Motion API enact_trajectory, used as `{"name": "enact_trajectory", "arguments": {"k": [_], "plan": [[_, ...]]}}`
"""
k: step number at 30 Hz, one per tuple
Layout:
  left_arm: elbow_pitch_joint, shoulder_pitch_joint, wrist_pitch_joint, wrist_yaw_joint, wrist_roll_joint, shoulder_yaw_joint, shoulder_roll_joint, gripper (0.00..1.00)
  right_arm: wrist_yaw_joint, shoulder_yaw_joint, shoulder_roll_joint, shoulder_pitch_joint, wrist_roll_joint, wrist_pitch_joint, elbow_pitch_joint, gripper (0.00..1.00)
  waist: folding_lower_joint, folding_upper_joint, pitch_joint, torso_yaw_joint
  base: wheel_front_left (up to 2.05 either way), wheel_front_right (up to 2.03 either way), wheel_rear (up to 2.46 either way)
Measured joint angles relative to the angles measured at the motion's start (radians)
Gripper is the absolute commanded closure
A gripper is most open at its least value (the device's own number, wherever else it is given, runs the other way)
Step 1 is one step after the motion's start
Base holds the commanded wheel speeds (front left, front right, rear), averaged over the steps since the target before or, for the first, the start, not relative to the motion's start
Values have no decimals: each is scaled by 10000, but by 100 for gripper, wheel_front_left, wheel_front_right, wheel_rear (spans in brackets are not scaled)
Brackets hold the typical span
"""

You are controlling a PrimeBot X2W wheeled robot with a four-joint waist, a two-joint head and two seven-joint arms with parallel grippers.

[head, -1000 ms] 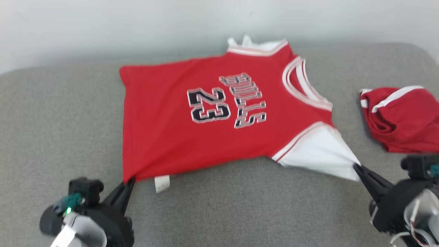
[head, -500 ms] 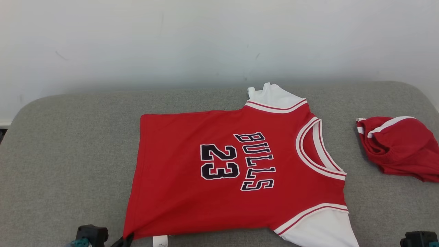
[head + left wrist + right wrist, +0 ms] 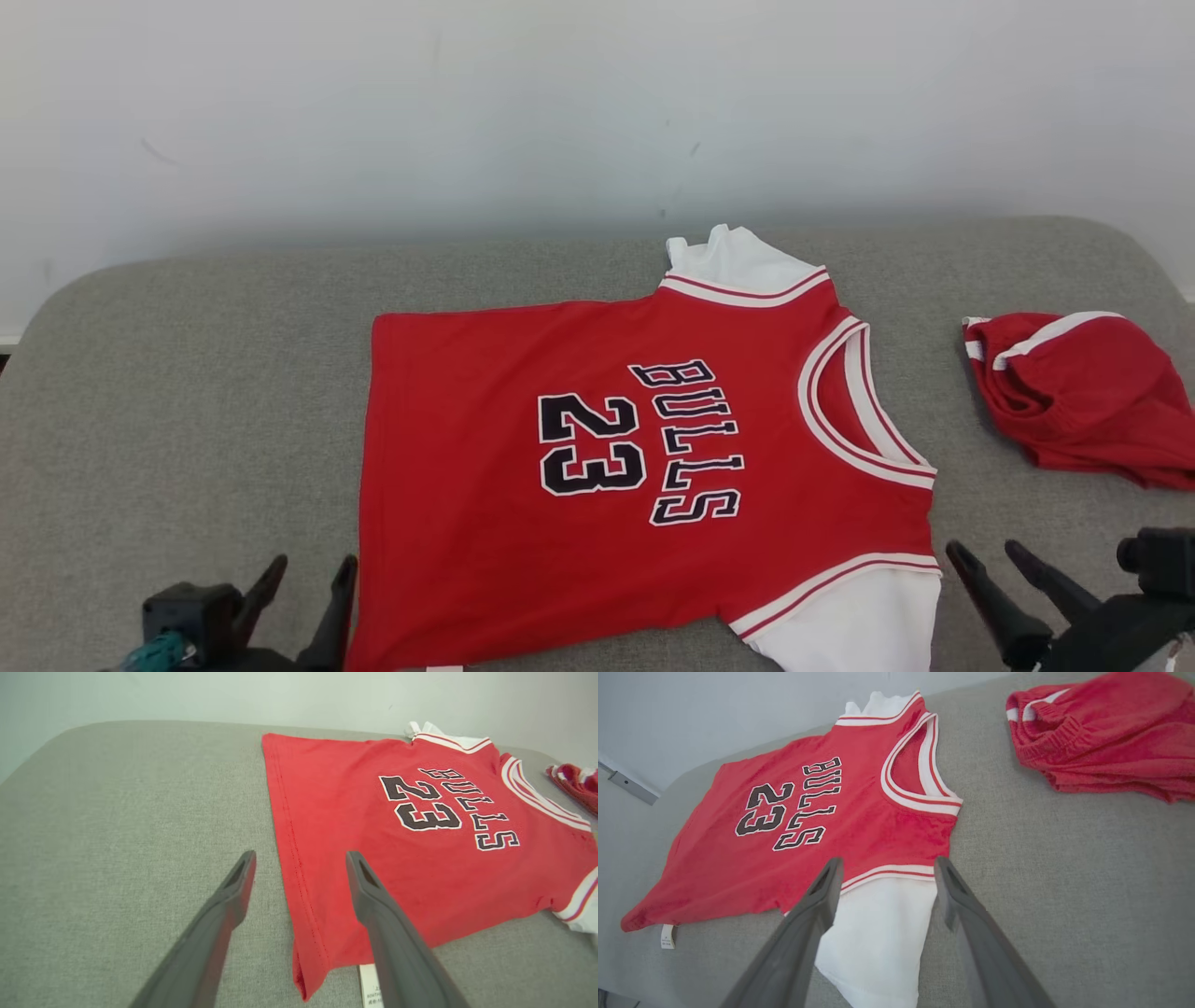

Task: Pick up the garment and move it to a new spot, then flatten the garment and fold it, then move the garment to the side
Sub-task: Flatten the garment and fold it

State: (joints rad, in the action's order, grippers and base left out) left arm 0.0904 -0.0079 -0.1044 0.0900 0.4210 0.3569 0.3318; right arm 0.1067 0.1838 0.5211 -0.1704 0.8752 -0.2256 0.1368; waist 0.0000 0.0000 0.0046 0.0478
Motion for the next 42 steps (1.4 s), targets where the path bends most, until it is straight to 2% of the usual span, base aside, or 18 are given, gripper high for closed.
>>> {"name": "enact_trajectory", "arguments": {"k": [3,7,8,15,19,25,42], "plan": [[-314,26,523,167,-136,-376,-196,0,-8,29,-190,464,-293,393,151,0,0,0,17,-113,0,0,0],[-786,51,1327,259,-662,-602,-550,0,4,-249,-380,687,-1174,1649,136,0,0,0,134,-303,0,0,0],[-748,49,1522,332,-894,-811,-729,0,90,-443,-719,1011,-1450,2228,-59,0,1,1,199,-341,0,0,0],[-573,365,1862,341,-1191,-1097,-978,0,138,-556,-1062,950,-2113,3254,-431,0,1,1,116,-360,0,0,0],[-702,846,2130,339,-1488,-1659,-1407,0,165,-709,-1137,838,-2309,3712,-581,0,0,1,62,-351,0,0,0],[-715,1301,2476,343,-1801,-2443,-1990,0,167,-803,-1350,405,-2477,4182,-681,0,0,1,-21,-351,0,0,0],[-821,1482,2596,343,-2945,-2694,-2347,0,169,-809,-1707,299,-2901,4544,-938,0,0,0,-143,-435,0,0,0]]}}
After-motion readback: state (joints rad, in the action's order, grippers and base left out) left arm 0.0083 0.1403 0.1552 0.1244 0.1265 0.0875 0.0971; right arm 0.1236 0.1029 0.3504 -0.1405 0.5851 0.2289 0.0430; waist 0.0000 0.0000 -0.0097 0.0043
